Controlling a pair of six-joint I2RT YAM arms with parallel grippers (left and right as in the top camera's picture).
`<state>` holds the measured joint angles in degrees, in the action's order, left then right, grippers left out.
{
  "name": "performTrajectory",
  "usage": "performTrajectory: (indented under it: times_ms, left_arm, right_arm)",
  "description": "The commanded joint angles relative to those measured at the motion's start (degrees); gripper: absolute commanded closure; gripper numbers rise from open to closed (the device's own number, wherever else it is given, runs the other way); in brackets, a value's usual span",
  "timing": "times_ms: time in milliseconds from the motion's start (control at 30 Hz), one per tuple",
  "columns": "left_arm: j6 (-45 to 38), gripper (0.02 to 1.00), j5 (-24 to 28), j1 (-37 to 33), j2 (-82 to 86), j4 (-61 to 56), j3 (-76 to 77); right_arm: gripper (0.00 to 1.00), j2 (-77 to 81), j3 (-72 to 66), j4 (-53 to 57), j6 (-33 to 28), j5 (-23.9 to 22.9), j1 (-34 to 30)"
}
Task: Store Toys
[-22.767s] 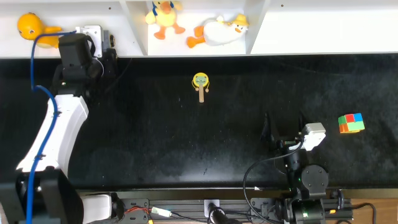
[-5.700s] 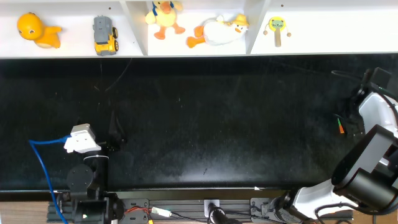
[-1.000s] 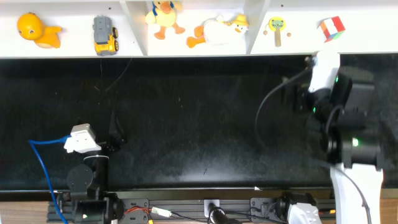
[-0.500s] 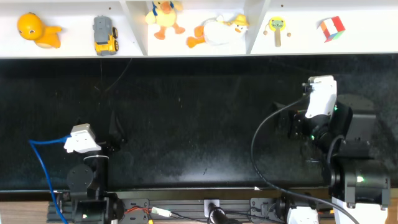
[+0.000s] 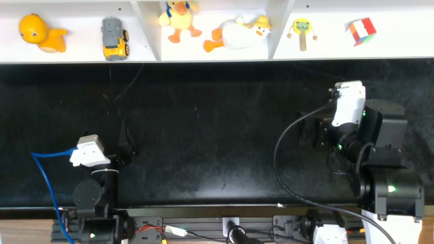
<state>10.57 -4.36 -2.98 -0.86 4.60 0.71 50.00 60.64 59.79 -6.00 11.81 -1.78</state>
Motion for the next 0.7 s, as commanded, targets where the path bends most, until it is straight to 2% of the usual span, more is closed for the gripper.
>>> performTrajectory:
  times_ms: [33,167,300,500,700]
  left_arm:
    - [-0.7,0.020,-0.3,0.1,0.7,-0.2,-0.3]
    - [-0.7,0.020,-0.3,0.1,0.7,-0.2,-0.3]
    - [-0.7,0.023,-0.3,0.1,0.7,-0.2,-0.3]
    - [-0.7,0.020,-0.3,0.1,0.7,-0.2,-0.3]
    - [-0.7,0.020,-0.3,0.1,0.7,-0.2,-0.3]
  right_arm:
    - [0.005,-1.7,0.2,0.0,0.2,0.6,0.3]
    - [0.005,-6.5,-2.8,-4.0,-1.6,-4.4,0.3]
    - [0.005,-15.2,-15.0,-22.2,2.4,-4.3,1.9]
    - [0.005,-30.1,-34.2,-42.2,4.9,-4.4,6.4]
    - [0.007,-42.2,-47.2,-47.2,16.4,-9.9,6.8]
